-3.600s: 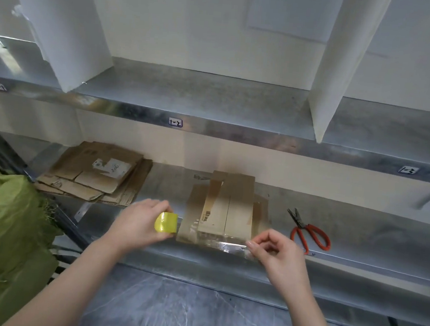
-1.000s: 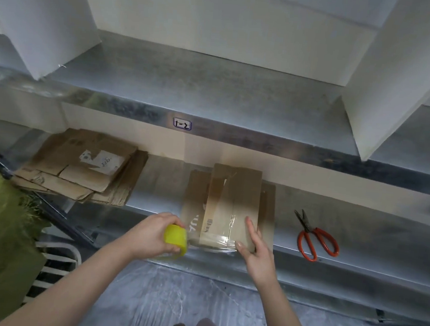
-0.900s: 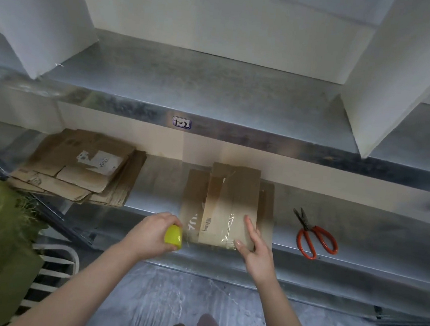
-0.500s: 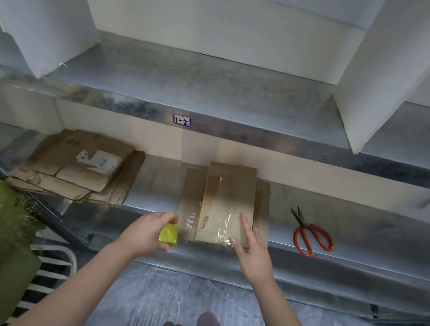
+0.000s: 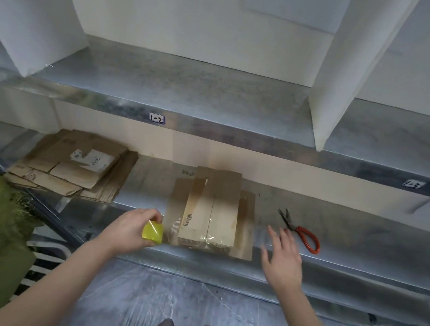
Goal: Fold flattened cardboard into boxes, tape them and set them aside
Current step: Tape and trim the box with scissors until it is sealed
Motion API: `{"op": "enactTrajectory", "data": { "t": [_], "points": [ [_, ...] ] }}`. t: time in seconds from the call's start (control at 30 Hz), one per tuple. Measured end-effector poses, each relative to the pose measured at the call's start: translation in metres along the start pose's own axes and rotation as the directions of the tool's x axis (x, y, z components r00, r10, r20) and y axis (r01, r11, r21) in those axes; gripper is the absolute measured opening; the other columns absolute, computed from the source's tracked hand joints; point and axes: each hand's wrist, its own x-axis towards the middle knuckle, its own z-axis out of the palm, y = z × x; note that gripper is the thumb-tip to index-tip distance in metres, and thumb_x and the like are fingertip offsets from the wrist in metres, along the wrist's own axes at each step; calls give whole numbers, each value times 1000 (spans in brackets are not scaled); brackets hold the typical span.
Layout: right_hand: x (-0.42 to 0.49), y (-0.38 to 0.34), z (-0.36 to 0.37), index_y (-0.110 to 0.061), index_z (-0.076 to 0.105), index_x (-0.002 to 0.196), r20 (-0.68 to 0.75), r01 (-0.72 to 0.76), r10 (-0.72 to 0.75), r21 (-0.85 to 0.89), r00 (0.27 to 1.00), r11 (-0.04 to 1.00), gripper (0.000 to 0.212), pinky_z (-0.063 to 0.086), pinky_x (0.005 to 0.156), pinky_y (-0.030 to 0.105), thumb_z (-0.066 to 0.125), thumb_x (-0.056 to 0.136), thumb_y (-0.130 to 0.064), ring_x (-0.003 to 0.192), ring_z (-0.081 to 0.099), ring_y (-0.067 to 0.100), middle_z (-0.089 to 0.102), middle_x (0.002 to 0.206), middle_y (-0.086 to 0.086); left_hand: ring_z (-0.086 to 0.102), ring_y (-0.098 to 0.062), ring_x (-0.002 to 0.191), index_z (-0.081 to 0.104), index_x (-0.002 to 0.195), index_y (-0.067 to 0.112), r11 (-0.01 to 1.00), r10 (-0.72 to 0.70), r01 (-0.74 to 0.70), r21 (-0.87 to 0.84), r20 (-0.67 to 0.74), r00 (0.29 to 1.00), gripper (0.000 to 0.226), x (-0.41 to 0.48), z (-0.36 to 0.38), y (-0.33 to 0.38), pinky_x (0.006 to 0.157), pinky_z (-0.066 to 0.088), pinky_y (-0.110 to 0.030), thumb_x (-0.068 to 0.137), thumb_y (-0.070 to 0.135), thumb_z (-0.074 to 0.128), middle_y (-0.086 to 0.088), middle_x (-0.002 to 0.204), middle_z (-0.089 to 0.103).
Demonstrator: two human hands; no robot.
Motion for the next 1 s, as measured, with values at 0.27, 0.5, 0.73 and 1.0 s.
{"op": "enactTrajectory", "data": {
  "t": [0.27, 0.5, 0.73, 1.0],
  "points": [
    [37, 90, 9, -12, 41, 144, 65, -165, 168, -41, 984, 985, 53, 36, 107, 49, 47, 97, -36, 134, 39, 36, 44, 146, 13, 50, -2, 85, 50, 96, 31, 997, -65, 64, -40, -15, 998, 46, -6, 5, 12, 66, 32, -8, 65, 39, 83, 21, 91, 53],
    [50, 85, 7, -11, 39, 138, 114, -324, 335, -103, 935, 940, 60, 39, 95, 45, 49, 93, -51, 125, 43, 32, 47, 137, 13, 53, -5, 90, 49, 96, 34, 988, -137, 133, -77, -55, 989, 49, -8, 15, 17, 71, 41, -22, 63, 38, 84, 19, 97, 56],
    [56, 74, 3, -3, 44, 126, 170, -453, 481, -178, 860, 874, 38, 42, 91, 40, 41, 100, -30, 117, 53, 31, 54, 128, 15, 51, -8, 87, 48, 95, 33, 987, -141, 137, -82, -54, 988, 48, -11, 13, 16, 64, 35, -19, 63, 38, 82, 16, 98, 56],
    [24, 47, 0, -3, 45, 113, 142, -473, 485, -111, 863, 874, 18, 48, 87, 37, 45, 95, -9, 106, 63, 32, 66, 112, 16, 48, -9, 89, 47, 97, 34, 989, -89, 84, -121, -33, 995, 47, -12, 8, 7, 69, 34, -20, 65, 37, 82, 18, 97, 53]
  ]
}}
